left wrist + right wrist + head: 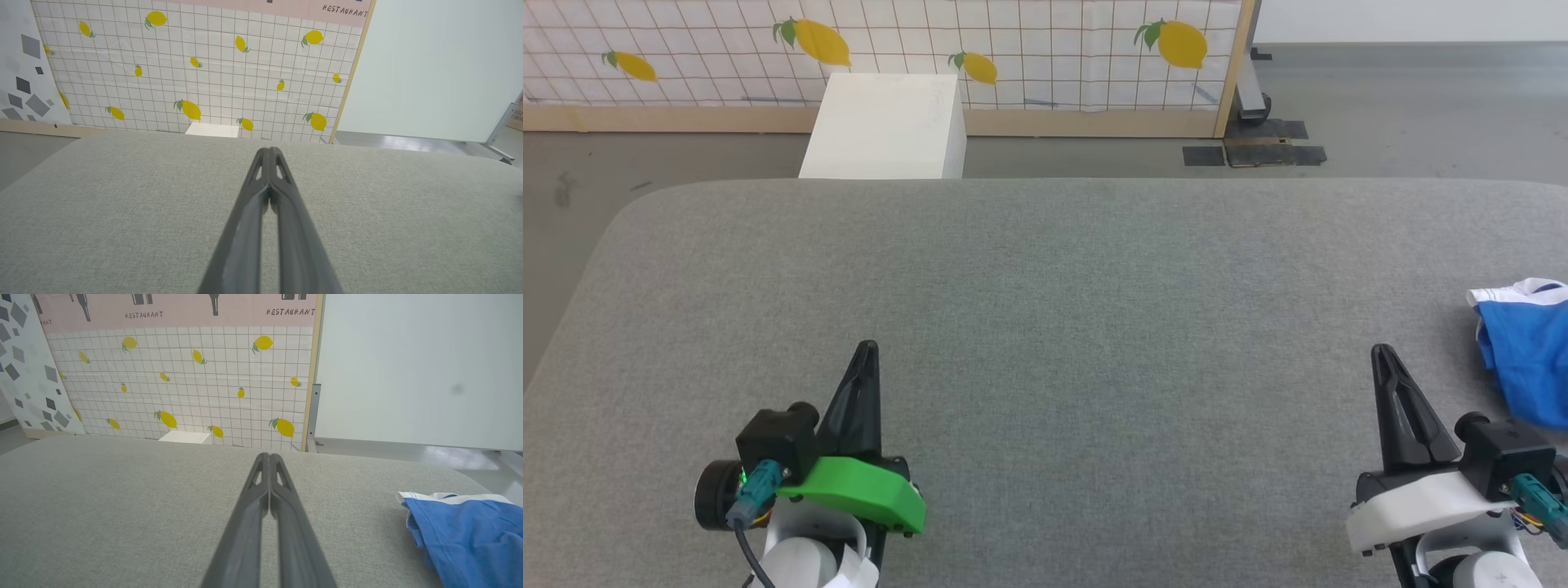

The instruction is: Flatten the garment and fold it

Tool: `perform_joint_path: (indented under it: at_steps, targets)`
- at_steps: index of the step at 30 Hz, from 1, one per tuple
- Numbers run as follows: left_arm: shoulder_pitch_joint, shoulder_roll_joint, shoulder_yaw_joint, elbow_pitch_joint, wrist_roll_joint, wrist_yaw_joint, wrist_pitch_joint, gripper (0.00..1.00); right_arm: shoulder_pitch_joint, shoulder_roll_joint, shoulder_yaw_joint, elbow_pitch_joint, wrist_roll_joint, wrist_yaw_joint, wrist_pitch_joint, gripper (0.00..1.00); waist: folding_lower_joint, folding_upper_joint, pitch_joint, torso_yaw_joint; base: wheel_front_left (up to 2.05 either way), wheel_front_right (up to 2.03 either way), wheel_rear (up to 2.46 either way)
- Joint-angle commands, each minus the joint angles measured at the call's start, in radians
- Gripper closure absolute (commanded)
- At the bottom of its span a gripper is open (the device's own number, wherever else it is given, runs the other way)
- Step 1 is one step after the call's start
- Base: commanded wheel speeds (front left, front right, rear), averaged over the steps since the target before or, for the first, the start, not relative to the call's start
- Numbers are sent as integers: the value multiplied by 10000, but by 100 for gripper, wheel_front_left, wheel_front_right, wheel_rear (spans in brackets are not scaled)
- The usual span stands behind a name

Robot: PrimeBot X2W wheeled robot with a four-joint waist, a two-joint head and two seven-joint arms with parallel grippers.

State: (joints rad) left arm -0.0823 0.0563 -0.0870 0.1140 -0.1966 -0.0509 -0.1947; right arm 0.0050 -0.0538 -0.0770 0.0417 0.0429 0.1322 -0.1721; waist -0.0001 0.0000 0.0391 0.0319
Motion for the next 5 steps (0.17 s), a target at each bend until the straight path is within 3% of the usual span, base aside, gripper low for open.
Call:
perform_joint_path:
  at_steps: [1,5]
  targets:
    - [177,-16,42,-75,210,63,61,100,-13,9,32,-70,-84,-4,70,100,1,0,-6,-5,0,0,0]
    - [205,-18,77,-120,284,82,141,100,-14,10,63,-84,-99,-4,140,100,1,0,-23,-18,0,0,0]
